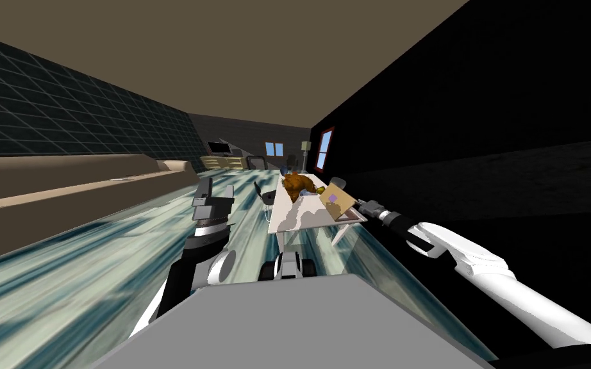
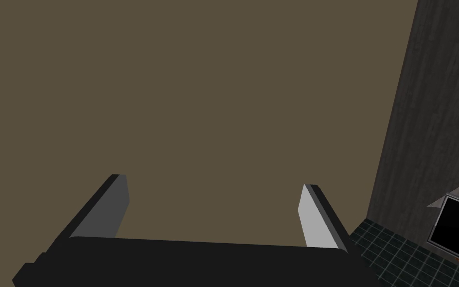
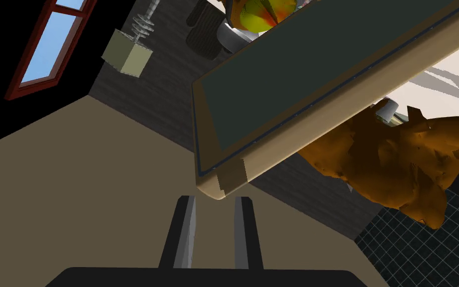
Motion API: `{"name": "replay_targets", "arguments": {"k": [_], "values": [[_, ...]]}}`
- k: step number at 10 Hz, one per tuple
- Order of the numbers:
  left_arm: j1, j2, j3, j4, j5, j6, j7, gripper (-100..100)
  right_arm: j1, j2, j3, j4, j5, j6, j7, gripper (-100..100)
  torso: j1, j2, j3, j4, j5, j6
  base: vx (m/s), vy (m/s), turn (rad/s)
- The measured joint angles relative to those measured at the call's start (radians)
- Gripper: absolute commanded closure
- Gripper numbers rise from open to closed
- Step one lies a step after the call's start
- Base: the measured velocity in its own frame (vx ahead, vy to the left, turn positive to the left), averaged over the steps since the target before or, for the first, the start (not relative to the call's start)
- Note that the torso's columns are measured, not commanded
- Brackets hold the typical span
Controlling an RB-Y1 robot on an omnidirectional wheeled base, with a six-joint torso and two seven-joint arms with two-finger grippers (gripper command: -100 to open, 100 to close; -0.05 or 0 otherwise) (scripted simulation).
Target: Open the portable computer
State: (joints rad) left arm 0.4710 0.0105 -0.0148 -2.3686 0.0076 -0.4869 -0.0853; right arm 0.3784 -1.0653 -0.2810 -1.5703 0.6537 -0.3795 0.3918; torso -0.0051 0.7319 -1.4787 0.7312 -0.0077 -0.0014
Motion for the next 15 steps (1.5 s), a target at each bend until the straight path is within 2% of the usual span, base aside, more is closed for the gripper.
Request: {"name": "replay_targets", "arguments": {"k": [3, 4, 5, 6, 7, 10, 12, 13, 15], "values": [[0.000, 0.000, 0.000, 0.000, 0.000, 0.000, 0.000, 0, -0.008, 0.016, 0.022, 0.032, -0.047, -0.015, -0.057, 100, 0.004, -0.001, -0.001, 0.000, 0.001, -0.002, -0.016, -0.111, 0.051], [0.000, 0.000, 0.000, 0.000, 0.000, 0.000, 0.000, 0, 0.000, 0.019, 0.023, 0.034, -0.064, -0.019, -0.078, 100, 0.005, 0.000, 0.000, 0.000, 0.002, -0.003, -0.027, -0.117, 0.045], [0.000, 0.000, 0.000, 0.000, 0.000, 0.000, 0.000, 0, -0.017, 0.030, 0.039, 0.057, -0.078, -0.028, -0.093, 100, 0.004, -0.001, 0.000, 0.000, 0.001, -0.004, -0.019, -0.055, 0.000], [0.000, 0.000, 0.000, 0.000, 0.000, 0.000, 0.000, 0, -0.020, 0.030, 0.041, 0.061, -0.079, -0.030, -0.096, 100, 0.007, 0.000, -0.001, 0.002, 0.005, -0.002, -0.024, -0.107, 0.056], [0.000, 0.000, 0.000, 0.000, 0.000, 0.000, 0.000, 0, -0.042, 0.055, 0.057, 0.090, -0.092, -0.040, -0.102, 100, 0.004, 0.000, -0.001, 0.003, 0.005, -0.004, -0.042, -0.168, 0.117], [0.000, 0.000, 0.000, 0.000, 0.000, 0.000, 0.000, 0, -0.065, 0.131, 0.084, 0.145, -0.136, -0.078, -0.126, 100, 0.003, -0.002, -0.001, 0.002, 0.004, -0.003, -0.027, -0.152, 0.073], [0.000, 0.000, 0.000, 0.000, 0.000, 0.000, 0.000, 0, -0.070, 0.174, 0.104, 0.159, -0.163, -0.084, -0.147, 100, 0.006, 0.001, 0.000, 0.004, 0.005, -0.002, -0.031, -0.135, 0.077], [0.000, 0.000, 0.000, 0.000, 0.000, 0.000, 0.000, 0, -0.078, 0.198, 0.117, 0.174, -0.175, -0.093, -0.155, -100, 0.006, 0.001, 0.000, 0.004, 0.006, -0.002, -0.051, -0.080, 0.191], [0.000, 0.000, 0.000, 0.000, 0.000, 0.000, 0.000, 0, -0.061, 0.183, 0.113, 0.141, -0.216, -0.048, -0.142, -100, 0.009, 0.007, 0.003, 0.007, 0.009, 0.000, -0.079, -0.030, 0.150]]}}
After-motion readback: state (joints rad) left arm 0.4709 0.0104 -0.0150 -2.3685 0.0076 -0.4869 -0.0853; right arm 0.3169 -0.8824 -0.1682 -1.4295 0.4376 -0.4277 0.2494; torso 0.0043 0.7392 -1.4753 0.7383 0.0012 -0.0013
